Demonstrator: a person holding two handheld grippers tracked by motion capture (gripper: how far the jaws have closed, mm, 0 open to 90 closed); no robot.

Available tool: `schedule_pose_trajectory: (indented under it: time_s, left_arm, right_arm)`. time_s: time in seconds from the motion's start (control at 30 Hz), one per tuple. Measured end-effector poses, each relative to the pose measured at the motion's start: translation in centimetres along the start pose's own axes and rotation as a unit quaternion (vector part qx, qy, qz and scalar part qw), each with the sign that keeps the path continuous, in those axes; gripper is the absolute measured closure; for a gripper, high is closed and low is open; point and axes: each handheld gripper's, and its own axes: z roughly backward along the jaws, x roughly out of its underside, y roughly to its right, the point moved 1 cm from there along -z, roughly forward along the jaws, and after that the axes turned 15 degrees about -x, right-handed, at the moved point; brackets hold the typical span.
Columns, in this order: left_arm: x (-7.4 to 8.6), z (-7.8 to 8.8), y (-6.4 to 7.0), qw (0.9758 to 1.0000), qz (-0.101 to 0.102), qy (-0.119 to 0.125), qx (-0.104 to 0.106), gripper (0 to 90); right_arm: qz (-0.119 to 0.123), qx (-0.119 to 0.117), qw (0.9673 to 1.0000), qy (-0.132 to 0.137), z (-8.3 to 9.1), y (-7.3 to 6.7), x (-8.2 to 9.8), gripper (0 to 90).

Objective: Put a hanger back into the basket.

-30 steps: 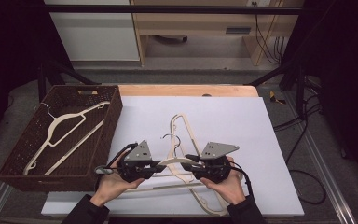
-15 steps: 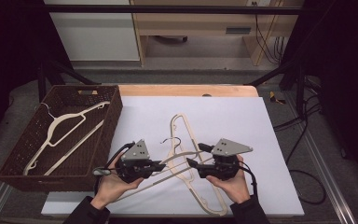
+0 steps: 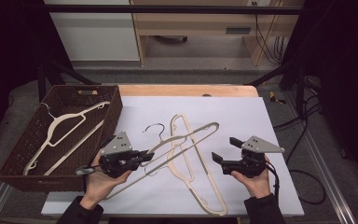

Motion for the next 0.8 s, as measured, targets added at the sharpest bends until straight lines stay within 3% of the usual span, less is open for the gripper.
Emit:
schedule_pose_trajectory:
  time_s: [0.33,0.5,0.8]
  left_arm:
    - [-2.4,4.1,-2.6,0.9988,-0.009,0.027,-0.041,86.7]
    - [-3.4,6.0,-5.2,0.9974,-0.008,0.043,-0.058,86.7]
    - [-4.2,8.5,-10.4,0.9954,0.006,0.043,-0.086,86.7]
  right_arm:
    - [-0.001,0.012,0.9999,0.004,0.6,0.3,0.0,8.2]
    - [0.003,0.014,0.9999,0.002,0.6,0.2,0.0,7.4]
    - [0.0,0.017,0.9998,0.012,1.2,0.3,-0.2,5.7]
